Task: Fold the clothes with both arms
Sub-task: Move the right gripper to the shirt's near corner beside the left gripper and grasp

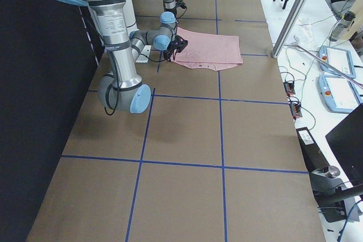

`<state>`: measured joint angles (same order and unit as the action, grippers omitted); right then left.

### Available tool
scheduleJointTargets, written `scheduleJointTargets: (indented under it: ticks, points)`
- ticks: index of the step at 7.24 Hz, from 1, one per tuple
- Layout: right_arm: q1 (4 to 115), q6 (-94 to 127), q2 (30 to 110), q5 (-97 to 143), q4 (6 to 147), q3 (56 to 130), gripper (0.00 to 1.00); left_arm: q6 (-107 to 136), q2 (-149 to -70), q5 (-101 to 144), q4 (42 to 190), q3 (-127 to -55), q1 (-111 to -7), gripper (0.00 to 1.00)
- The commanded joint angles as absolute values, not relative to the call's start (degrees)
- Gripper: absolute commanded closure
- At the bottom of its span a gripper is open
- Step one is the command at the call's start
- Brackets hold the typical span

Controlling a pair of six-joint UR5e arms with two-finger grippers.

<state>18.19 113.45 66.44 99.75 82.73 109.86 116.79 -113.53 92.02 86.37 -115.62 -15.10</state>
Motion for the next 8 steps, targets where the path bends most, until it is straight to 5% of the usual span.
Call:
scheduleJointTargets:
  ticks: [1, 8]
  points:
    - [16.88, 115.75, 61.28, 98.09, 84.11, 104.87, 0.0, 116.63, -113.64, 92.02, 86.4, -115.66, -15.03, 1.0]
    - [16.96, 115.14, 59.59, 97.65, 83.94, 99.32, 0.01, 116.63, -113.64, 92.02, 86.4, -115.66, -15.03, 1.0]
